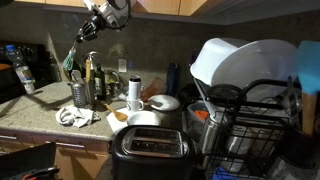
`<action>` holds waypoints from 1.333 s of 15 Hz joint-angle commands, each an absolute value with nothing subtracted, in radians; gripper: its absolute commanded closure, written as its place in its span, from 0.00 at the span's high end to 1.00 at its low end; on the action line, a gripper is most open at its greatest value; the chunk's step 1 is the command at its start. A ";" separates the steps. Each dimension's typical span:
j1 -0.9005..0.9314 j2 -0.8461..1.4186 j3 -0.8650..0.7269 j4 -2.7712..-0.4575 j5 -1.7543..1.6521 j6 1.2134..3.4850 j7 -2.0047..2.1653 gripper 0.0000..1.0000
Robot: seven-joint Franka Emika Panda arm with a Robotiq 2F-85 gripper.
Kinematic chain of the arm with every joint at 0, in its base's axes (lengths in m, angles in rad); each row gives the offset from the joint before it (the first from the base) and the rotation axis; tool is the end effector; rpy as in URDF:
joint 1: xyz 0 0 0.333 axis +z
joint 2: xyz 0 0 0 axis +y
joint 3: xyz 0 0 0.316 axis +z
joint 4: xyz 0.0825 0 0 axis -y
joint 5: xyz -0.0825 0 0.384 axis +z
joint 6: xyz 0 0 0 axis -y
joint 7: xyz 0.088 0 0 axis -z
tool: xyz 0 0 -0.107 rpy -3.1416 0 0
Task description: Pick up the light blue whisk, stir in the white bowl and put the whisk back in the utensil rack.
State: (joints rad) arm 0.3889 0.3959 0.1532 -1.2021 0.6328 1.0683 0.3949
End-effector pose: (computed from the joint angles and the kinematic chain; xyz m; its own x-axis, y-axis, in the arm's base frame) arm 0.4885 0.3644 0.5612 0.6919 0.3922 -0.6062 0.1210 -0.8907 -0.4382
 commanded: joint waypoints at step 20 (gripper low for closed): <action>0.406 0.364 0.216 -1.329 0.567 1.290 0.428 0.11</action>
State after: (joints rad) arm 0.4010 0.3604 0.1881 -1.3330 0.5938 1.2798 0.3989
